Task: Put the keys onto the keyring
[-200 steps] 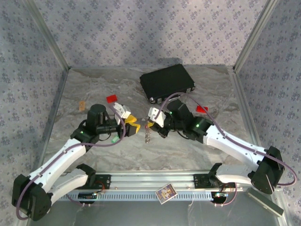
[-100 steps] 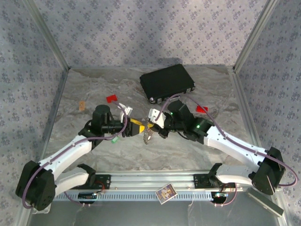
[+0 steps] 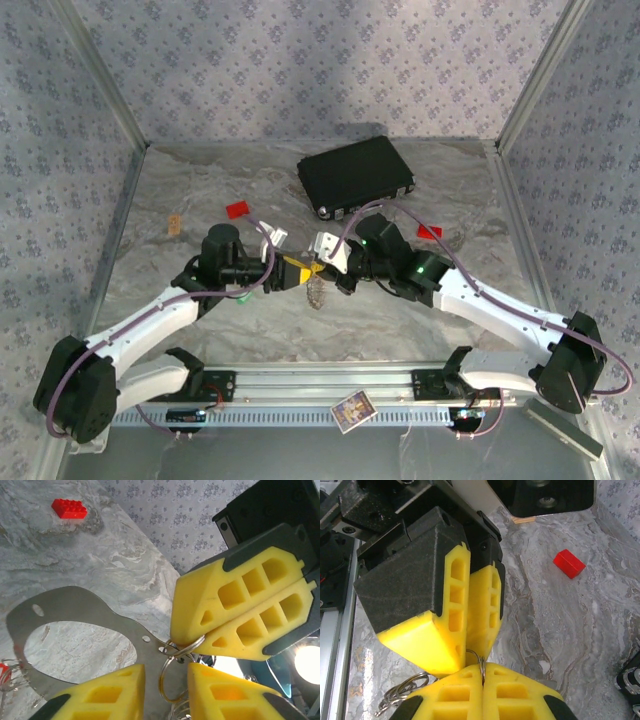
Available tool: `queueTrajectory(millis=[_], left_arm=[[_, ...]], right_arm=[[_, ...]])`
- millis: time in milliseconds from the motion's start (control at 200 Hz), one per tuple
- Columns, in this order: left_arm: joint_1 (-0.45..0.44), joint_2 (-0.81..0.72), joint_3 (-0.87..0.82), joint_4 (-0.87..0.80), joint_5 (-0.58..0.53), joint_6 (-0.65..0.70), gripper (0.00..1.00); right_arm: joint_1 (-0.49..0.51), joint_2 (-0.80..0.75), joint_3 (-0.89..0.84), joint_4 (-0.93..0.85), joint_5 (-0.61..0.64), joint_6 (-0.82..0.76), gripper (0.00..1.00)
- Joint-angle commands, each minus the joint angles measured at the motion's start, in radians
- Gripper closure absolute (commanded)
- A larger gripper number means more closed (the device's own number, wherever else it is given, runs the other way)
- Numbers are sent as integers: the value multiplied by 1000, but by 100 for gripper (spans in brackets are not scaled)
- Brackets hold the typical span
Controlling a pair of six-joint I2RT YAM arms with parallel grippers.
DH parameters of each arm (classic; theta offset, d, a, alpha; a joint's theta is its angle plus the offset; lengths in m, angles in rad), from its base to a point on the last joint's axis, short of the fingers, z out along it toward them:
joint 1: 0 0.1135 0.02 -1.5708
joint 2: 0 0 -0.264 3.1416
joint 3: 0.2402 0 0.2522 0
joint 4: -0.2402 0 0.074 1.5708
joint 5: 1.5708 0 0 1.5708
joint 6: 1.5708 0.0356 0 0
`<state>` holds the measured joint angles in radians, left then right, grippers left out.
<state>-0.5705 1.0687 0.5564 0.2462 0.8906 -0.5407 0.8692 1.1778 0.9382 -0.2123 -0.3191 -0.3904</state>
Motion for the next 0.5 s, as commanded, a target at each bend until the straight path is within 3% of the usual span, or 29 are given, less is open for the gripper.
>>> queueTrajectory(millis=[0, 230, 495], left_arm=[[-11, -29, 7, -1, 17, 52, 78], [-50, -105, 16, -135, -70, 218, 94], [-158, -139, 56, -322, -189, 464, 84]], right_arm=[[8, -7, -1, 40, -4, -11, 100], [7, 4, 6, 25, 18, 3, 100], [8, 31, 32, -5, 23, 17, 100]])
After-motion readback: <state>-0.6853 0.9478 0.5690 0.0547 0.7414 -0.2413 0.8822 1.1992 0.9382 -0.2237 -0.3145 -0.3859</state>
